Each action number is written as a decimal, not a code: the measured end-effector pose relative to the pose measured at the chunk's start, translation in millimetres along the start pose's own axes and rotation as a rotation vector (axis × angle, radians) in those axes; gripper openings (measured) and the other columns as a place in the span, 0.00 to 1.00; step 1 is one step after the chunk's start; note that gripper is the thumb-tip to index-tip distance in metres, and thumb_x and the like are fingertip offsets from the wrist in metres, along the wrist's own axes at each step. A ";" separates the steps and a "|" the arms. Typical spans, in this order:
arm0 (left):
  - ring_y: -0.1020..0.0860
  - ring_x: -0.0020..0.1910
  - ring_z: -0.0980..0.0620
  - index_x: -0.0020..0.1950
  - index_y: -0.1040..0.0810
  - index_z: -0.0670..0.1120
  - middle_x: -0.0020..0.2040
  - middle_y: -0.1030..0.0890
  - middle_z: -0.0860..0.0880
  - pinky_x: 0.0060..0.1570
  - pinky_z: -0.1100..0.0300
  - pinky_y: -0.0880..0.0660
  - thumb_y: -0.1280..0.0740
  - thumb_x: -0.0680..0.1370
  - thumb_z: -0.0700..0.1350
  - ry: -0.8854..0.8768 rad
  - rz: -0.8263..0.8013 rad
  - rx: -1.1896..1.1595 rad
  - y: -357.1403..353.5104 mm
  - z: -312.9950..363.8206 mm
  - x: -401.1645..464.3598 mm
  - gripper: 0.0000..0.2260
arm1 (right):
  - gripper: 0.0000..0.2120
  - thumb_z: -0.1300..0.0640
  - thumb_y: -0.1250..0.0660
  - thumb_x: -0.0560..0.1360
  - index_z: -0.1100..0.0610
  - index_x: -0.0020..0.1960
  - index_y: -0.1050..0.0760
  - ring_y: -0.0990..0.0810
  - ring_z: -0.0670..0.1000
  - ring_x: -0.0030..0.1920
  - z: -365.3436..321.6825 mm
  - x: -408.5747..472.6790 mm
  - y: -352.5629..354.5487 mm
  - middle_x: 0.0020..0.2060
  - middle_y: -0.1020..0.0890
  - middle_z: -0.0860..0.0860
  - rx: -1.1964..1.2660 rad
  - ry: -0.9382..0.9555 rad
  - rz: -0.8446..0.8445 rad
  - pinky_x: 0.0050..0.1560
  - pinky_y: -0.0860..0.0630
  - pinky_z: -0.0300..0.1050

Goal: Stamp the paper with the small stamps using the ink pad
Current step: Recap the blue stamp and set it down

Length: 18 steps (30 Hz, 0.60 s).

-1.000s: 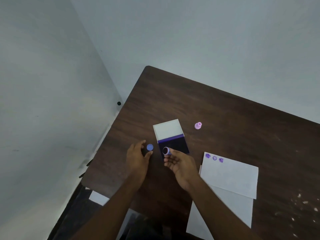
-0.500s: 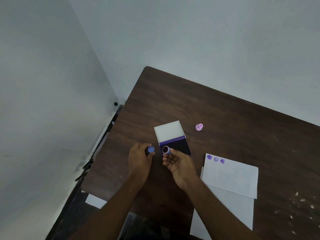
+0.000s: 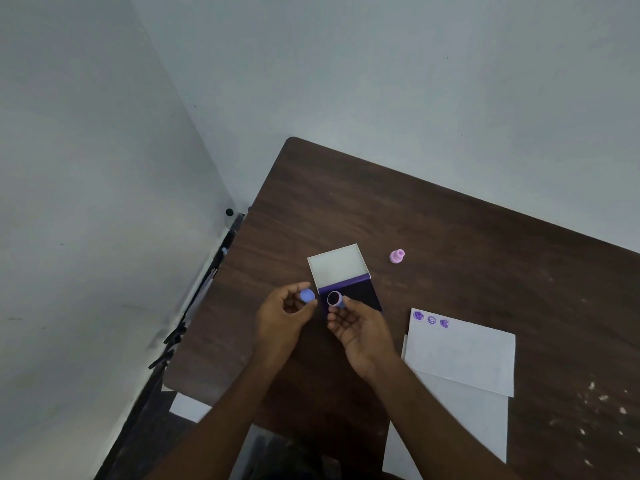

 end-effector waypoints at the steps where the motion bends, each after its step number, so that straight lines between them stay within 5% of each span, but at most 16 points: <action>1: 0.19 0.50 0.60 0.56 0.19 0.49 0.50 0.16 0.55 0.48 0.67 0.23 0.26 0.71 0.41 0.010 -0.016 -0.041 0.3 2.2 -1.4 0.14 | 0.10 0.60 0.32 0.73 0.65 0.51 0.20 0.17 0.55 0.39 -0.1 0.0 -0.5 0.40 0.16 0.60 0.005 0.001 -0.002 0.41 0.20 0.49; 8: 0.16 0.48 0.54 0.58 0.19 0.45 0.49 0.14 0.51 0.45 0.67 0.22 0.26 0.71 0.38 0.108 -0.056 -0.280 3.1 8.3 -4.5 0.16 | 0.11 0.59 0.30 0.71 0.63 0.51 0.18 0.17 0.54 0.40 -1.0 0.7 -2.0 0.41 0.16 0.60 0.016 -0.010 -0.017 0.43 0.20 0.48; 15: 0.23 0.52 0.62 0.67 0.26 0.44 0.54 0.21 0.54 0.53 0.69 0.27 0.33 0.78 0.39 -0.219 -0.175 0.218 4.2 14.8 -2.1 0.17 | 0.12 0.58 0.28 0.69 0.63 0.51 0.18 0.17 0.54 0.42 -2.8 0.9 -2.7 0.43 0.16 0.60 0.008 0.000 -0.043 0.45 0.20 0.48; 18: 0.25 0.49 0.70 0.68 0.28 0.51 0.51 0.23 0.62 0.51 0.76 0.29 0.30 0.75 0.41 -0.220 -0.158 0.314 1.4 19.3 -3.5 0.22 | 0.16 0.57 0.26 0.65 0.63 0.50 0.18 0.17 0.55 0.43 -2.6 0.5 -2.5 0.44 0.16 0.61 -0.006 0.005 -0.048 0.45 0.20 0.47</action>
Point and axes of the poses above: each hand's wrist, its own x-axis towards the middle knuckle, its own y-axis out of the back of the hand, z = x × y, the point moved 1 cm from there along x, towards the middle knuckle
